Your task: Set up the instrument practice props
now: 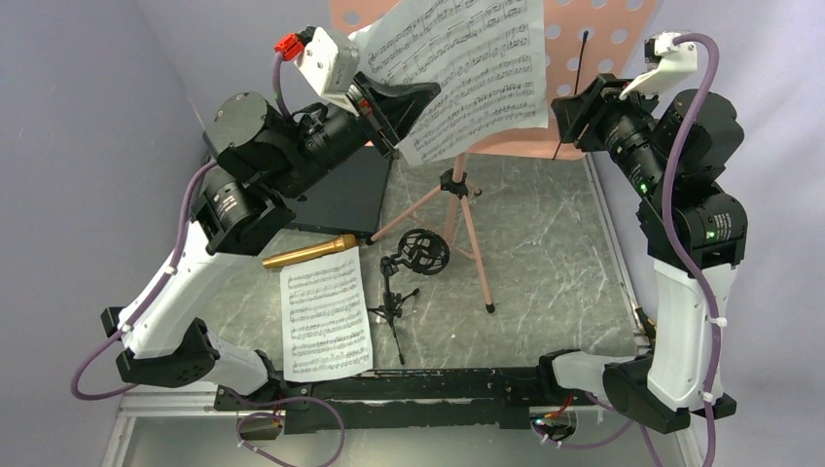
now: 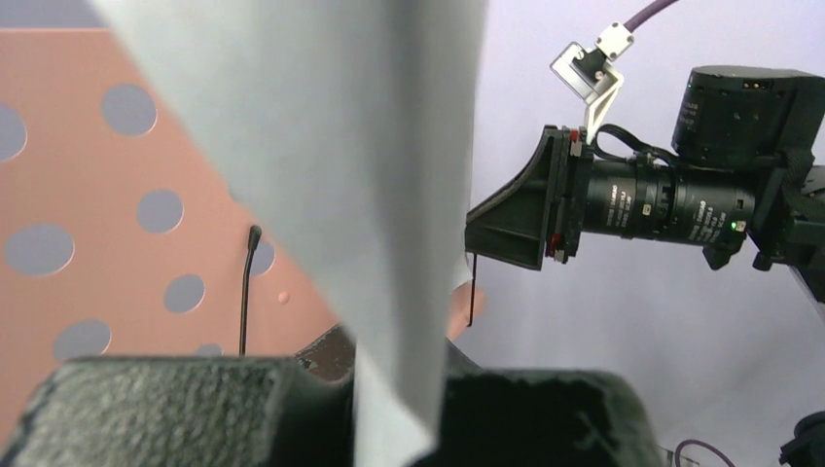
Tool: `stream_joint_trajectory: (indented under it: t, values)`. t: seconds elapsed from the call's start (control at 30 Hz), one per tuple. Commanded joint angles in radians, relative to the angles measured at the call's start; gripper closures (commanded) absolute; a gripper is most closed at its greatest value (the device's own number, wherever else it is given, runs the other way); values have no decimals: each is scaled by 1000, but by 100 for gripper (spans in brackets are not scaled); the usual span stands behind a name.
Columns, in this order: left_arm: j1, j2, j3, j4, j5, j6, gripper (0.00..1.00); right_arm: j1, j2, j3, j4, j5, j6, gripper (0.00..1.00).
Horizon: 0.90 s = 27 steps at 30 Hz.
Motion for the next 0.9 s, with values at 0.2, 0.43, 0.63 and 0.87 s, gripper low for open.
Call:
stream_joint_trajectory:
  t: [0.2, 0.43, 0.63, 0.87]
  values:
    - [-3, 56, 75, 61, -23, 43, 97, -3, -20, -6, 74, 0, -11, 73]
    - [-4, 68, 88, 69, -23, 52, 97, -3, -7, -16, 77, 23, -7, 76]
    - [-4, 79, 91, 87, -58, 89, 97, -3, 0, -25, 83, 22, -4, 91]
    - [-4, 102, 103, 98, -73, 108, 97, -4, -29, -59, 109, 13, -14, 100]
